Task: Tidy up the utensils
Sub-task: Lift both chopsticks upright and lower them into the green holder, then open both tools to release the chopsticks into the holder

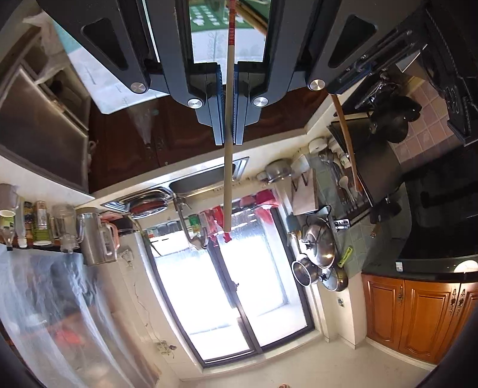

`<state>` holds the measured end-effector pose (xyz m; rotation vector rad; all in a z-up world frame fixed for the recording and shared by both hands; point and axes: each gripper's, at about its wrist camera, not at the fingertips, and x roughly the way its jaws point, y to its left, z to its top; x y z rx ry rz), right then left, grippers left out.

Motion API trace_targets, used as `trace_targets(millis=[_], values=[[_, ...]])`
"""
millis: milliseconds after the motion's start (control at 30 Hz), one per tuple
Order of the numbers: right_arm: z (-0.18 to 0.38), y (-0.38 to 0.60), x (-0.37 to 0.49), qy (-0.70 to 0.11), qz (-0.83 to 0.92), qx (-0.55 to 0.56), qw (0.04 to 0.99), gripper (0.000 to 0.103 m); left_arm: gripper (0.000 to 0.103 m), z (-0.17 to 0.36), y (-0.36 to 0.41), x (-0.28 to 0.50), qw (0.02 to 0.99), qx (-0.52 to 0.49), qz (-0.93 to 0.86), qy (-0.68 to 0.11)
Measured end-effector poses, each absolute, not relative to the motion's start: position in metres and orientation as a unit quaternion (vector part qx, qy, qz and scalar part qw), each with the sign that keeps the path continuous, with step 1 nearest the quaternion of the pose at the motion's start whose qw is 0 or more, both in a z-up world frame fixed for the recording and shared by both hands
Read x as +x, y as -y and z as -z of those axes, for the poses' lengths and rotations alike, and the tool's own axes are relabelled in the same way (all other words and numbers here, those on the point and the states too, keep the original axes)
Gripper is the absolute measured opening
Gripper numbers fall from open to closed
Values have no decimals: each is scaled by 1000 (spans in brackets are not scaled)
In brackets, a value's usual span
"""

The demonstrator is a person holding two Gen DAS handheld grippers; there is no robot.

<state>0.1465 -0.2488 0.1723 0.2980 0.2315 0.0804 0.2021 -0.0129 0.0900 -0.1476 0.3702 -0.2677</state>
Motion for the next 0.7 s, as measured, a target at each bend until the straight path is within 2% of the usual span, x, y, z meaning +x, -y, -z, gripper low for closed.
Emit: trace_targets(millis=[233,467,700], values=[[-102,209,211,-122,-82,115,982,4,4,-53,10,212,974,-93,129,-164],[-37,187,229,-132,-129,97,978,5,4,-22,15,203,976,-76,133,-155],[17,167,234,-206,-203,73,955,6,4,0,16,193,971,-71,138,-180]])
